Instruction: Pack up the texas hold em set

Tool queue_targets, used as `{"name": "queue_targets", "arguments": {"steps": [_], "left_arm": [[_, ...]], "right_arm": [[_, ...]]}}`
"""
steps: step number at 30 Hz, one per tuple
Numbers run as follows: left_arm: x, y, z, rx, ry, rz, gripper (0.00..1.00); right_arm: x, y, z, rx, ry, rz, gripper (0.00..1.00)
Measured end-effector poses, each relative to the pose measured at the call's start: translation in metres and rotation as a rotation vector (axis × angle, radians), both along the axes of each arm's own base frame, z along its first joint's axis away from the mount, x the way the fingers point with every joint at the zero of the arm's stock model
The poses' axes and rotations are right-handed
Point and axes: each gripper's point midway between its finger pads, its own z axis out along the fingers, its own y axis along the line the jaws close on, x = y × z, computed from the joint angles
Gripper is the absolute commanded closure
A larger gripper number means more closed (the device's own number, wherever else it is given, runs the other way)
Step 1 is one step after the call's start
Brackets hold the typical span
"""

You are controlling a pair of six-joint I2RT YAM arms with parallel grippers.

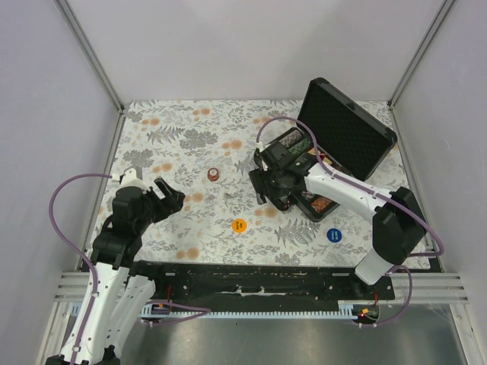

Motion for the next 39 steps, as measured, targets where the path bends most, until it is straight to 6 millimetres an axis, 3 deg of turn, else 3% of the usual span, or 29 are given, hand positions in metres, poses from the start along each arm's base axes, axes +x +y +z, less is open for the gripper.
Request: {"name": "queue_targets", "arguments": {"steps": [5,11,14,17,22,30,35,39], "left_arm": [[0.0,0.0,0.0,-0.002,-0.001,-0.002,0.12],[0.0,-0.001,-0.001,-0.001,0.005,-0.004,0.12],[0.0,-0.001,-0.002,-0.002,0.006,-0.005,0.12],[0.0,-0.001,-0.002,-0.003,0.008,-0.007,0.12],[0.0,-0.002,-0.003,-0.004,0.01,-0.009,0.12],[0.0,-0.002,-0.003,-0.004,0.011,-0.009,0.12],[0.0,-0.002,-0.004,-0.003,0.014,-0.009,0.12],[0.0,-0.002,-0.004,-0.003,0.015,-0.009,0.12]], "right_arm": [[-0.017,0.0,-0.003,0.011,0.014,-0.074,0.11],[-0.051,-0.041,-0.004,0.016,0.018,-0.312,0.09],[-0.07,-0.062,-0.01,0.006,0.009,-0.423,0.02],[-0.08,-0.08,-0.021,-0.018,0.003,-0.517,0.02],[-0.085,-0.096,-0.041,-0.073,-0.003,-0.614,0.02],[-0.09,-0.106,-0.08,-0.141,0.023,-0.693,0.06],[-0.09,-0.104,-0.094,-0.144,0.03,-0.715,0.13],[-0.085,-0.097,-0.097,-0.113,0.025,-0.733,0.27]]}}
